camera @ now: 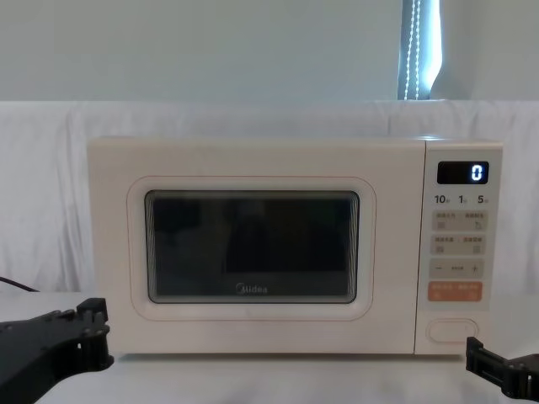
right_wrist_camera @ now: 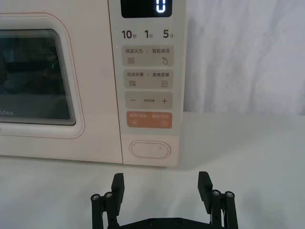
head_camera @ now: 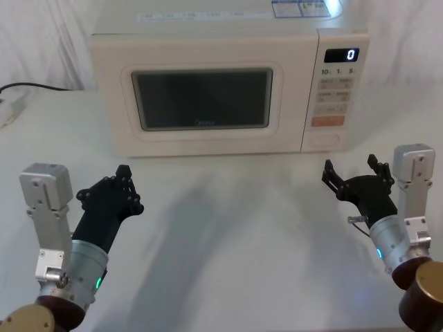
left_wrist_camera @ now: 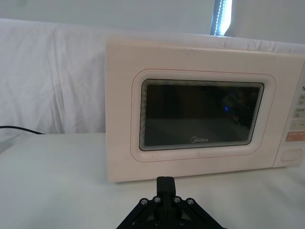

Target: Press the button to open the microwave door with one hand; close the microwave door with the other hand.

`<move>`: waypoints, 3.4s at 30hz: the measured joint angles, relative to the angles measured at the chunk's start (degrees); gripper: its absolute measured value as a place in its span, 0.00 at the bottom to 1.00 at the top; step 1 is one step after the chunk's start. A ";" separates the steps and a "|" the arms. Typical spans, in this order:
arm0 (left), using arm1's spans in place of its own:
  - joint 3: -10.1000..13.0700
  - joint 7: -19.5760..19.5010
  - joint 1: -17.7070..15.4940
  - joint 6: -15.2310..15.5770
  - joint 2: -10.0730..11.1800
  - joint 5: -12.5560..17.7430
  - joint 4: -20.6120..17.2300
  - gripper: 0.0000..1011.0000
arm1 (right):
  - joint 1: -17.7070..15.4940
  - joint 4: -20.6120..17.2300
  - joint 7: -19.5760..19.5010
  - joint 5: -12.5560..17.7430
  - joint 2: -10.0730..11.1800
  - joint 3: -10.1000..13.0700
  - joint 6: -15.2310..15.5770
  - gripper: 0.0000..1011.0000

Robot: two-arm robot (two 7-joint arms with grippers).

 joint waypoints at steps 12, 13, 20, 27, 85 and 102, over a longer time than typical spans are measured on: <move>0.06 -0.05 -0.08 -0.02 0.08 0.14 0.07 0.17 | 0.00 0.00 0.00 0.00 0.00 0.00 0.00 0.99; 0.07 -0.06 -0.09 -0.02 0.09 0.15 0.07 0.23 | 0.00 0.00 0.00 0.00 0.00 0.00 0.00 0.99; 0.09 -0.10 -0.12 -0.05 0.12 0.18 0.08 0.42 | 0.00 0.00 0.00 0.00 0.00 0.00 0.00 0.99; 0.09 -0.12 -0.14 -0.09 0.14 0.21 0.08 0.64 | 0.00 0.00 0.00 0.00 0.00 0.00 0.00 0.99; 0.09 -0.12 -0.15 -0.09 0.14 0.22 0.07 0.99 | 0.00 0.00 0.00 0.00 0.00 0.00 0.00 0.99; 0.09 -0.11 -0.15 -0.09 0.14 0.22 0.07 0.99 | 0.00 0.00 0.00 0.00 0.00 0.00 0.00 0.99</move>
